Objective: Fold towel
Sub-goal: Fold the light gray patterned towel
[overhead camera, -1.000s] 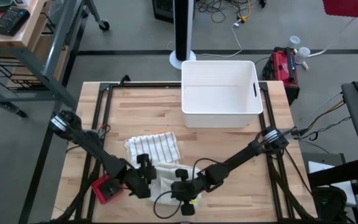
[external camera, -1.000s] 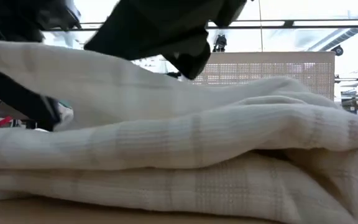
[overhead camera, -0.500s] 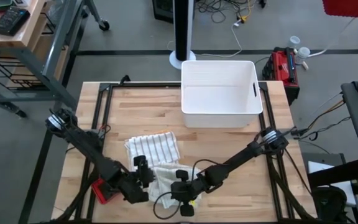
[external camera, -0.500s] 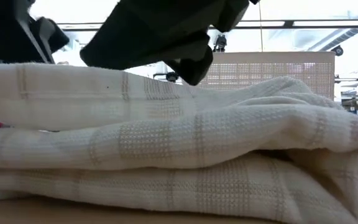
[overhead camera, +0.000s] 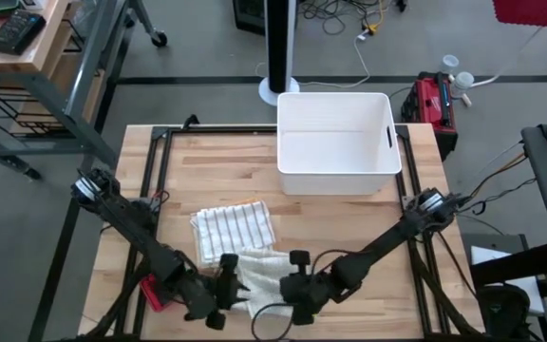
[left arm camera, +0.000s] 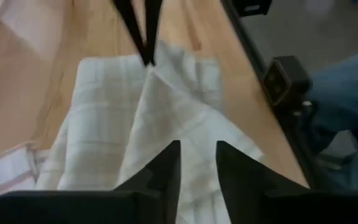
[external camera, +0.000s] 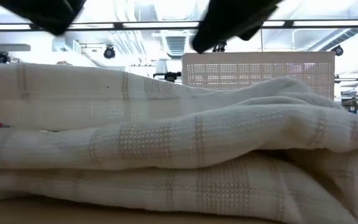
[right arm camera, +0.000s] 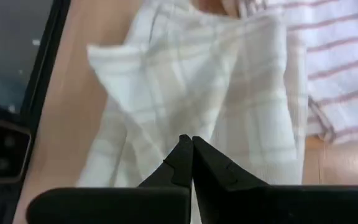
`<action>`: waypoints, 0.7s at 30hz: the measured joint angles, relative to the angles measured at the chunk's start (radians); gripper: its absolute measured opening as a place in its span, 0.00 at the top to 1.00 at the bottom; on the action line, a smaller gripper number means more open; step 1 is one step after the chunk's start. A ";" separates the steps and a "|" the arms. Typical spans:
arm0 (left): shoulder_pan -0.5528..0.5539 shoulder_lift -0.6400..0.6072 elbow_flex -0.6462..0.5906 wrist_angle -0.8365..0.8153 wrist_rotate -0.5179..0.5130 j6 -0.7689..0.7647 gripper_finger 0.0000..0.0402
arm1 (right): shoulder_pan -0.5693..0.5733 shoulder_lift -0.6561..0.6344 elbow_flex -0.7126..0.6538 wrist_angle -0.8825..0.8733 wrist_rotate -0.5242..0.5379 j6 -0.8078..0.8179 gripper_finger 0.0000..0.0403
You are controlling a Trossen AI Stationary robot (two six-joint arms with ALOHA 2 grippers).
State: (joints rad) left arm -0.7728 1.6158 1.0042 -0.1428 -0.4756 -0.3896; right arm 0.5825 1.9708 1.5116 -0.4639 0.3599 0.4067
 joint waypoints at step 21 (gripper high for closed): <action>0.053 0.236 -0.002 0.199 0.197 0.277 0.60 | 0.039 0.008 -0.010 -0.190 -0.102 0.210 0.48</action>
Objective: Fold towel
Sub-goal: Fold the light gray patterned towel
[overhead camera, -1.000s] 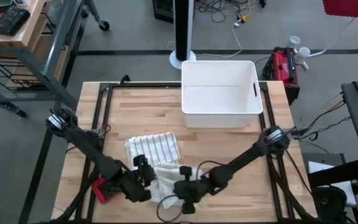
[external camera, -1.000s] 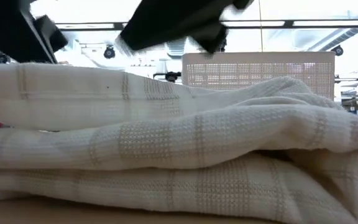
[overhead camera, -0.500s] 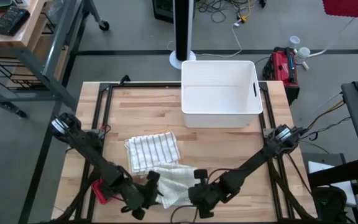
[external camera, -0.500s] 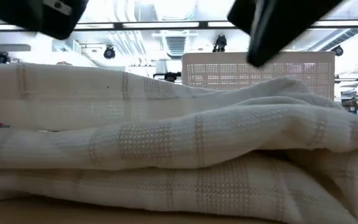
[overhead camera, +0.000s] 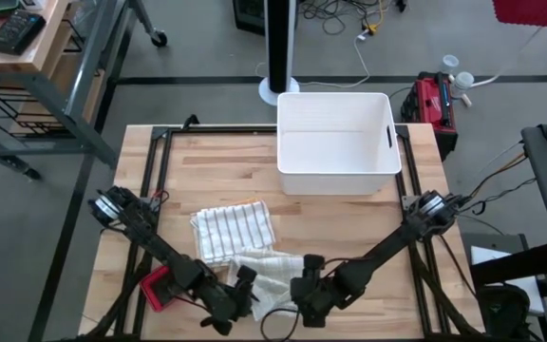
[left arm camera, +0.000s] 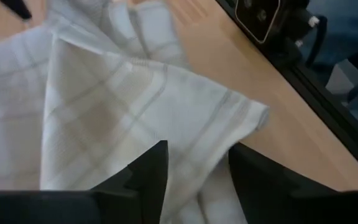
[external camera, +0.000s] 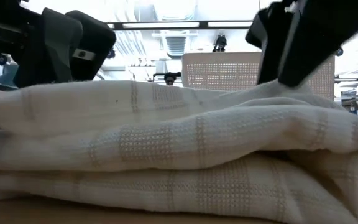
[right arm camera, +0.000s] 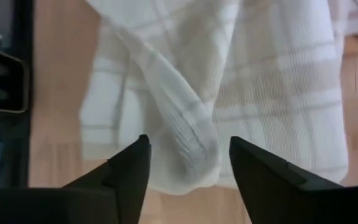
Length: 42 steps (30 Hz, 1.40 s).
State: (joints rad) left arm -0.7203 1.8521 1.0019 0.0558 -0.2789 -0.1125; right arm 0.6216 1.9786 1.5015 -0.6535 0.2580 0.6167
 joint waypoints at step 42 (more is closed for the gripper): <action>-0.149 -0.196 0.002 -0.642 -0.348 -0.648 1.00 | 0.039 0.048 0.185 -0.007 0.052 -0.115 0.98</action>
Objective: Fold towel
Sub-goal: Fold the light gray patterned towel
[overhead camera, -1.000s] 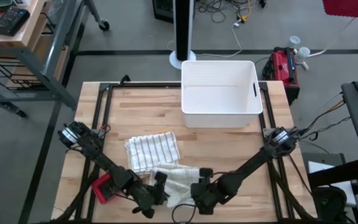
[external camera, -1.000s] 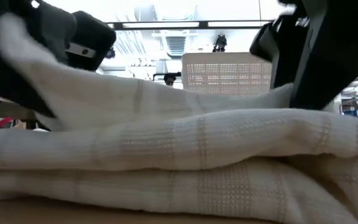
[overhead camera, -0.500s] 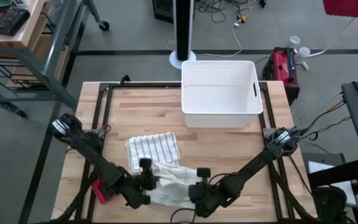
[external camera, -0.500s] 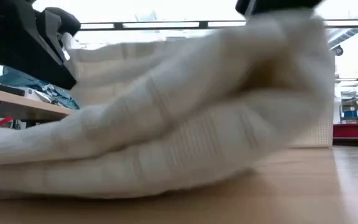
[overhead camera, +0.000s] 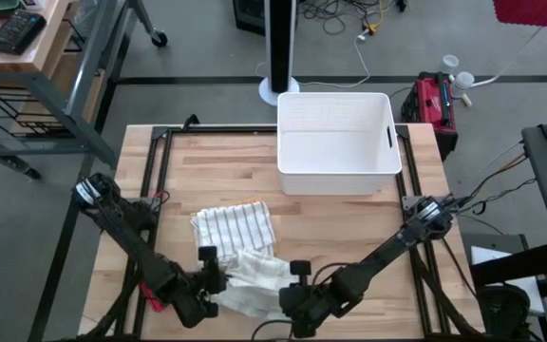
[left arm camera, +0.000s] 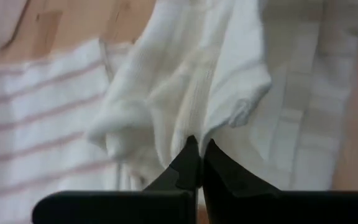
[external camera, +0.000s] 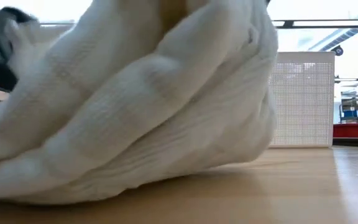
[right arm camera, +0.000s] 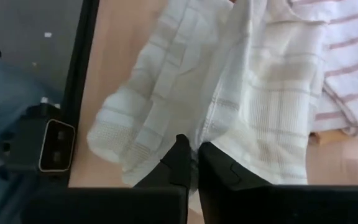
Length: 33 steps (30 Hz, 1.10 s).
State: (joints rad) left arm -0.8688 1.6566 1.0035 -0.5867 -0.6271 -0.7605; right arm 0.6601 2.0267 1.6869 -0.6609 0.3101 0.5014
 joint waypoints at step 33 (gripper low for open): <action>-0.160 0.013 -0.022 0.003 0.166 -0.222 0.76 | 0.007 0.085 -0.035 0.208 0.049 0.118 0.53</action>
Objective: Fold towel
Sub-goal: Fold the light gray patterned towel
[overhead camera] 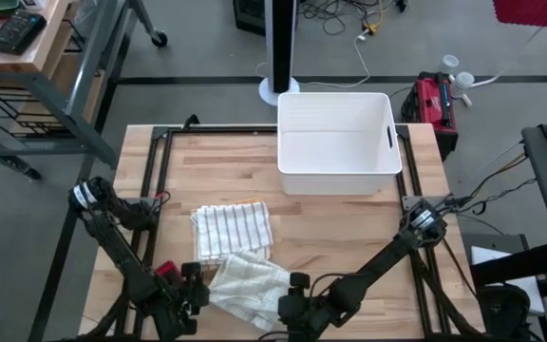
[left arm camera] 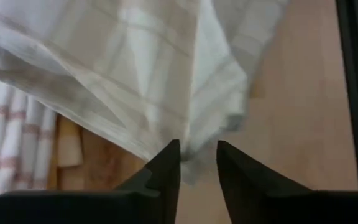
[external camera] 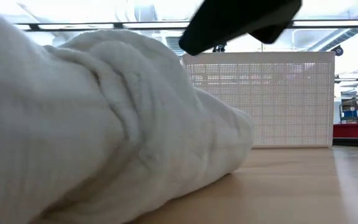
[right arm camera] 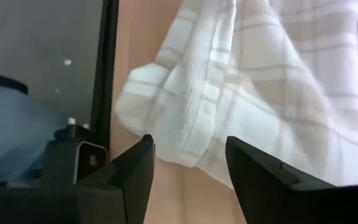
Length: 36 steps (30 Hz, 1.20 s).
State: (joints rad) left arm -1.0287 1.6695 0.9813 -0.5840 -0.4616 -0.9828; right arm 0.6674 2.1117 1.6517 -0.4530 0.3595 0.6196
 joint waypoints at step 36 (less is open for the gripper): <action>-0.019 -0.002 0.005 -0.009 -0.102 -0.021 0.74 | -0.055 0.150 -0.017 -0.011 0.077 0.293 0.89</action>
State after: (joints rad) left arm -1.0481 1.6672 0.9859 -0.5927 -0.5631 -1.0040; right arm 0.6127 2.2613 1.6347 -0.4644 0.4370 0.9131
